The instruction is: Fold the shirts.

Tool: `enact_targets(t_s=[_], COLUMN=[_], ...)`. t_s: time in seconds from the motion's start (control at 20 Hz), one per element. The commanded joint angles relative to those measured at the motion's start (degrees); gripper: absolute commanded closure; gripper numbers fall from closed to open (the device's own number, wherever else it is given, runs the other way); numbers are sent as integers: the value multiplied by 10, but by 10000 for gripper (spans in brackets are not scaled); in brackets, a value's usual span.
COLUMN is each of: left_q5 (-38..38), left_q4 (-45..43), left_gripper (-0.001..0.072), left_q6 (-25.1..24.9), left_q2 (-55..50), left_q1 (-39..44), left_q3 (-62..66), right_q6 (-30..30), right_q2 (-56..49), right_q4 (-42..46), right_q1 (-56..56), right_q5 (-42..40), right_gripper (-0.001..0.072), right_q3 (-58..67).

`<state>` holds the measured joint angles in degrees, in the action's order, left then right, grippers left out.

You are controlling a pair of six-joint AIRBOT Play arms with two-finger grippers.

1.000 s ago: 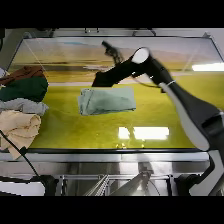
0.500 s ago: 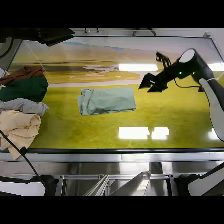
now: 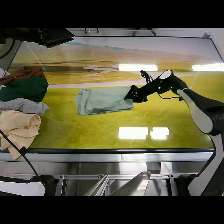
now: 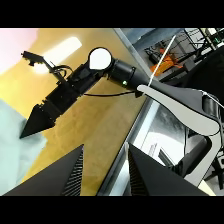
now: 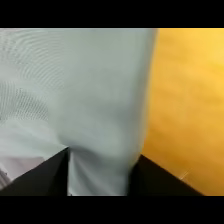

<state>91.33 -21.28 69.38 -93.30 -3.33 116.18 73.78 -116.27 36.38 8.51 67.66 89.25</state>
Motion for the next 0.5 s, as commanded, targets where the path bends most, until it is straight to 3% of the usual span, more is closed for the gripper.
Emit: enact_targets(t_s=[0.0,0.15,0.3,0.35,0.45], left_q5=[1,7,25,30,30], left_q4=[-2,-2,-2,-2,-2], left_gripper=[421,422,423,423,423], left_q6=[1,1,1,1,1], left_q2=[0,0,0,0,0], left_q1=[0,0,0,0,0], left_q3=[0,0,0,0,0], right_q6=[-53,-62,-61,-51,24], right_q2=[-10,12,101,140,206], right_q4=[-103,-105,-102,-89,9], right_q1=[9,-10,-77,-113,-194], right_q5=[-7,46,59,57,49], right_gripper=[697,695,696,696,696], right_q3=[7,35,36,36,40])
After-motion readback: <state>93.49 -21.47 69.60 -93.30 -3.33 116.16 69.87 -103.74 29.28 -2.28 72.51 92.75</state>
